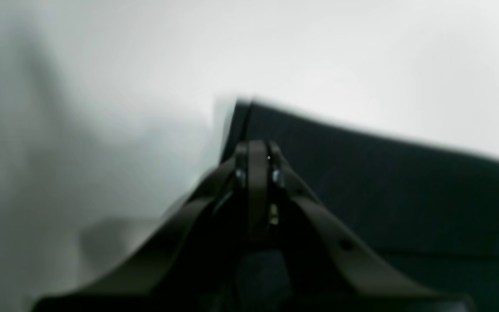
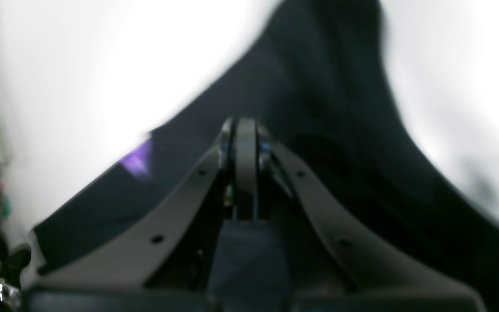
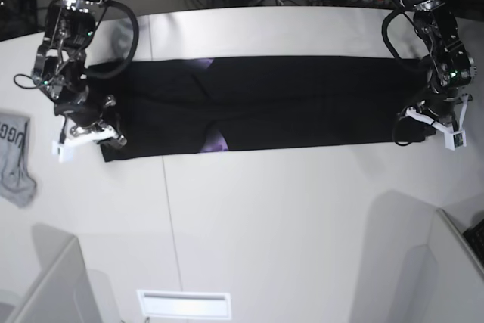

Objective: Fold the T-shirt properly
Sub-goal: 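Release the strip ends and reposition both grippers at the strip's ends, then grasp the strip end with the left gripper and carry it toward the right gripper, then lay the folded end down mid-strip and lift the left gripper away, then lower both grippers onto the two ends of the shortened strip, then grasp the strip end with the right gripper and fold it over toward the left gripper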

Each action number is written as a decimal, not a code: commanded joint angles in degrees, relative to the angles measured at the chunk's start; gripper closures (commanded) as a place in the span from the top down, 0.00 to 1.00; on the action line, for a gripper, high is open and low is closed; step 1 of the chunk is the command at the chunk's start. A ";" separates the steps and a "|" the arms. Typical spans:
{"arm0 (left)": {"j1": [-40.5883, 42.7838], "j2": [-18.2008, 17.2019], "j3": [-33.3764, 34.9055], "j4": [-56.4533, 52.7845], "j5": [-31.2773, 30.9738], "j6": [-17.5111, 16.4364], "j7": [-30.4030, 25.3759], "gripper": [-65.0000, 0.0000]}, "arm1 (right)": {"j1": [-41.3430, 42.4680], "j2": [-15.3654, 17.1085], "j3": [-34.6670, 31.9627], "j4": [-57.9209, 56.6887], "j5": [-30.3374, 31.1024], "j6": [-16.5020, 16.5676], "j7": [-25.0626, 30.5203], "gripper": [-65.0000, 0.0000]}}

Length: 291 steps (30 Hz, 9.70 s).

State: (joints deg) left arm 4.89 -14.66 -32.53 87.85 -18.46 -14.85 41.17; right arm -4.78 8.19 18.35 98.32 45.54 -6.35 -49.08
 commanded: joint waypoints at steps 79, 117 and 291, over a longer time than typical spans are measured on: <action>11.33 -4.82 -6.98 -2.18 -14.11 -9.19 -7.19 0.00 | -13.47 -2.69 0.68 11.43 3.82 6.48 1.39 0.00; 16.43 3.01 22.64 18.21 -14.03 -2.16 -6.66 0.00 | -13.47 -2.78 0.68 5.72 4.09 6.75 1.48 0.00; 5.97 -0.16 33.90 0.89 -14.03 6.54 -6.75 0.00 | -0.46 -4.01 -12.50 16.18 -0.57 5.69 -13.12 0.00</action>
State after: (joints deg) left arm 10.83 -14.41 1.43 88.09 -33.01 -8.80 33.45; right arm -5.93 3.97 5.76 113.16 43.66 -0.95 -63.29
